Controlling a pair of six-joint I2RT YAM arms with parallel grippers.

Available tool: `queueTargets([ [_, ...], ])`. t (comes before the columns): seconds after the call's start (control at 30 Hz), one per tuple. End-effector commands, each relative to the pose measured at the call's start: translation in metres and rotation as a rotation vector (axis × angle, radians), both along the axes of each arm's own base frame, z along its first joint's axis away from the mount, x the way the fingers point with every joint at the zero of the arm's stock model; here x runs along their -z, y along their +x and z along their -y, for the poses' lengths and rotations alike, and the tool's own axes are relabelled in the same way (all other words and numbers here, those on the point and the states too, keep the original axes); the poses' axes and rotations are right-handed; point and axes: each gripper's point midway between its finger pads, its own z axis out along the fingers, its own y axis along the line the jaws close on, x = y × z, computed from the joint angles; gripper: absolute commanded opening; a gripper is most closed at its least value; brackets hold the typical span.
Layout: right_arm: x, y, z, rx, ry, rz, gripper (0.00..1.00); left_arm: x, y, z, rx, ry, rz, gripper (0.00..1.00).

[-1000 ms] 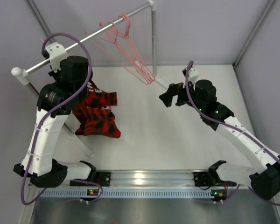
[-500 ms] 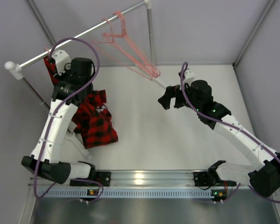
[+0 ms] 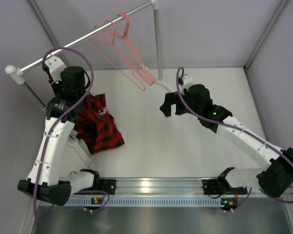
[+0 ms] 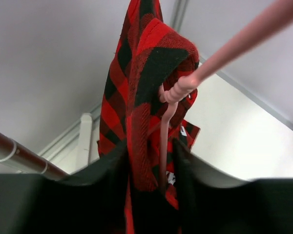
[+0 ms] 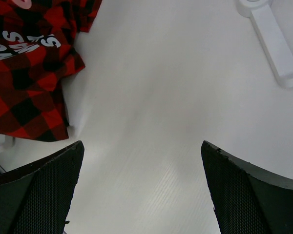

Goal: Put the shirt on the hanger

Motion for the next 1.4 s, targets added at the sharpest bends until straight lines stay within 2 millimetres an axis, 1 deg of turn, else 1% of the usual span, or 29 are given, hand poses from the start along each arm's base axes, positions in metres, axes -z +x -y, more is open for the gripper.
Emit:
queueTargets([
  [0.0,-0.021,0.004,-0.005,0.016,0.017,0.043,0.99,-0.008,-0.006,0.009,0.113,0.002,-0.016,0.47],
  [0.03,-0.021,0.005,-0.005,0.018,0.017,0.041,0.99,-0.016,-0.01,0.01,0.132,-0.002,0.006,0.51],
  [0.07,-0.02,0.005,-0.005,0.019,0.015,0.043,1.0,-0.022,-0.01,0.018,0.185,-0.015,0.021,0.54],
  [0.13,-0.02,0.006,-0.003,0.027,0.01,0.045,0.99,-0.042,-0.018,0.026,0.264,-0.012,0.069,0.6],
  [0.17,-0.019,0.009,0.001,0.053,-0.001,0.052,0.99,-0.05,-0.019,0.032,0.313,-0.015,0.089,0.64],
  [0.2,-0.021,0.009,0.003,0.062,0.0,0.057,0.99,-0.058,-0.022,0.044,0.405,-0.011,0.102,0.68],
  [0.27,-0.021,0.008,0.007,0.076,-0.003,0.061,1.0,-0.073,-0.033,0.057,0.508,-0.006,0.139,0.73],
  [0.3,-0.026,0.008,0.01,0.089,-0.001,0.073,1.0,-0.08,-0.038,0.069,0.594,0.01,0.15,0.79],
  [0.37,-0.032,0.006,0.014,0.095,0.005,0.083,0.99,-0.091,-0.053,0.077,0.665,0.025,0.181,0.85],
  [0.4,-0.041,0.003,0.017,0.097,0.018,0.103,1.0,-0.095,-0.058,0.081,0.702,0.043,0.19,0.9],
  [0.43,-0.044,0.001,0.019,0.099,0.02,0.111,0.99,-0.104,-0.067,0.091,0.772,0.046,0.217,0.93],
  [0.5,-0.055,-0.005,0.026,0.104,0.03,0.134,1.0,-0.111,-0.076,0.107,0.882,0.068,0.233,0.94],
  [0.53,-0.059,-0.007,0.029,0.106,0.033,0.143,1.0,-0.117,-0.086,0.125,0.997,0.061,0.254,0.95],
  [0.6,-0.064,-0.016,0.039,0.114,0.027,0.148,0.99,-0.122,-0.094,0.141,1.098,0.051,0.272,0.95],
  [0.63,-0.064,-0.019,0.042,0.119,0.021,0.148,0.99,-0.123,-0.099,0.157,1.194,0.034,0.277,0.95],
  [0.67,-0.062,-0.021,0.047,0.135,0.015,0.141,0.99,-0.123,-0.101,0.166,1.247,0.023,0.283,0.95],
  [0.7,-0.064,-0.023,0.057,0.173,0.01,0.148,0.99,-0.122,-0.102,0.177,1.308,0.003,0.291,0.95],
  [0.73,-0.06,-0.027,0.065,0.197,-0.008,0.134,0.99,-0.12,-0.099,0.187,1.362,-0.022,0.293,0.95],
  [0.77,-0.064,-0.028,0.081,0.263,-0.012,0.152,0.99,-0.119,-0.097,0.2,1.426,-0.064,0.314,0.95],
  [0.8,-0.06,-0.03,0.089,0.3,-0.016,0.148,0.99,-0.117,-0.089,0.202,1.424,-0.087,0.312,0.95],
  [0.83,-0.059,-0.032,0.099,0.339,-0.023,0.149,0.99,-0.109,-0.075,0.203,1.399,-0.118,0.287,0.95],
  [0.87,-0.061,-0.031,0.112,0.406,-0.031,0.165,0.99,-0.109,-0.06,0.195,1.32,-0.135,0.297,0.95],
  [0.9,-0.063,-0.035,0.123,0.456,-0.003,0.172,0.99,-0.093,-0.045,0.192,1.273,-0.159,0.265,0.95],
  [0.97,-0.065,-0.037,0.143,0.559,-0.001,0.175,0.99,-0.083,-0.027,0.19,1.214,-0.2,0.275,0.95],
  [1.0,-0.065,-0.038,0.146,0.567,-0.003,0.177,0.99,-0.061,-0.017,0.187,1.172,-0.229,0.232,0.95],
  [1.07,-0.066,-0.04,0.149,0.58,0.0,0.18,0.99,-0.04,-0.007,0.179,1.101,-0.256,0.202,0.94],
  [1.1,-0.067,-0.039,0.15,0.582,0.001,0.183,1.0,-0.018,-0.005,0.175,1.064,-0.268,0.161,0.93],
  [1.2,-0.059,-0.037,0.156,0.616,-0.029,0.18,0.99,0.009,-0.009,0.171,1.047,-0.262,0.116,0.93],
  [1.37,-0.038,-0.031,0.155,0.614,-0.106,0.154,1.0,0.03,-0.016,0.175,1.108,-0.228,0.066,0.91],
])
